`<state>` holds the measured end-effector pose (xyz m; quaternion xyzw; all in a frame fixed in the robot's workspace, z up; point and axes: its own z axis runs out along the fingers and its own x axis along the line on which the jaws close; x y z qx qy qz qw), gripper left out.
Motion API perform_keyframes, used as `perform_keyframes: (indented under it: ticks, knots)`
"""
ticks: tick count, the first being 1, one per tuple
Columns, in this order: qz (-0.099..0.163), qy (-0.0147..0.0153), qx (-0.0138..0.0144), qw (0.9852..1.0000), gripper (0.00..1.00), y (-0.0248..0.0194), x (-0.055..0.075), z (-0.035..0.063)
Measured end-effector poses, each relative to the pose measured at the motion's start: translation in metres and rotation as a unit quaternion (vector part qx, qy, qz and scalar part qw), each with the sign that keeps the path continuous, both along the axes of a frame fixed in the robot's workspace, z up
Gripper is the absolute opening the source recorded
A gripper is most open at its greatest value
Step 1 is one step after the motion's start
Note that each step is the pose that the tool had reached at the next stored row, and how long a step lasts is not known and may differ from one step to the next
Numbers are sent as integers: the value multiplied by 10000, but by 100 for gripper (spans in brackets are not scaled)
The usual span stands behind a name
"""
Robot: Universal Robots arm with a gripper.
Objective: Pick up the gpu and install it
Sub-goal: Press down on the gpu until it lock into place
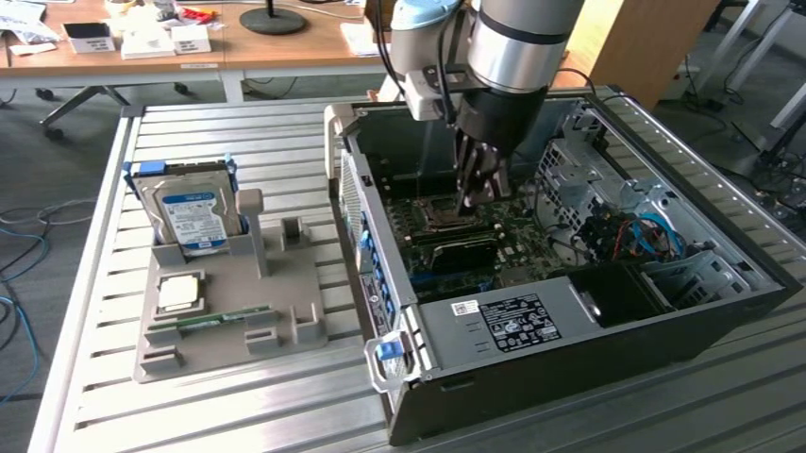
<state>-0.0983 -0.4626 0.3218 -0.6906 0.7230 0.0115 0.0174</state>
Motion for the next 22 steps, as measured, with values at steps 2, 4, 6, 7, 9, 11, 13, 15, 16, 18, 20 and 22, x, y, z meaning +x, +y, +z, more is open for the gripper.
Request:
perform_keyframes:
  ticks: [2, 4, 6, 7, 9, 11, 13, 15, 16, 18, 20, 22]
  knots:
    - [0, 1, -1, 10000, 11, 0, 0, -8]
    - [0, 0, 0, 10000, 11, 0, 0, -22]
    - [0, 0, 0, 10000, 11, 0, 0, -41]
    - [0, 1, -1, 10000, 11, 0, 0, -41]
    - [0, 1, -1, 10000, 11, 0, 0, -41]
    - [0, 0, -1, 10000, 11, 0, 0, -42]
    - [0, 0, 0, 10000, 11, 0, 0, -42]
    - [0, -1, 2, 10000, 11, 1, 0, -53]
    - [0, -1, 1, 10000, 11, 0, 0, -60]
    - [0, 0, -1, 10000, 11, 0, 0, -67]
    - [0, 1, -1, 10000, 11, 0, 0, -67]
    - [0, 0, 0, 10000, 11, 0, 0, -68]
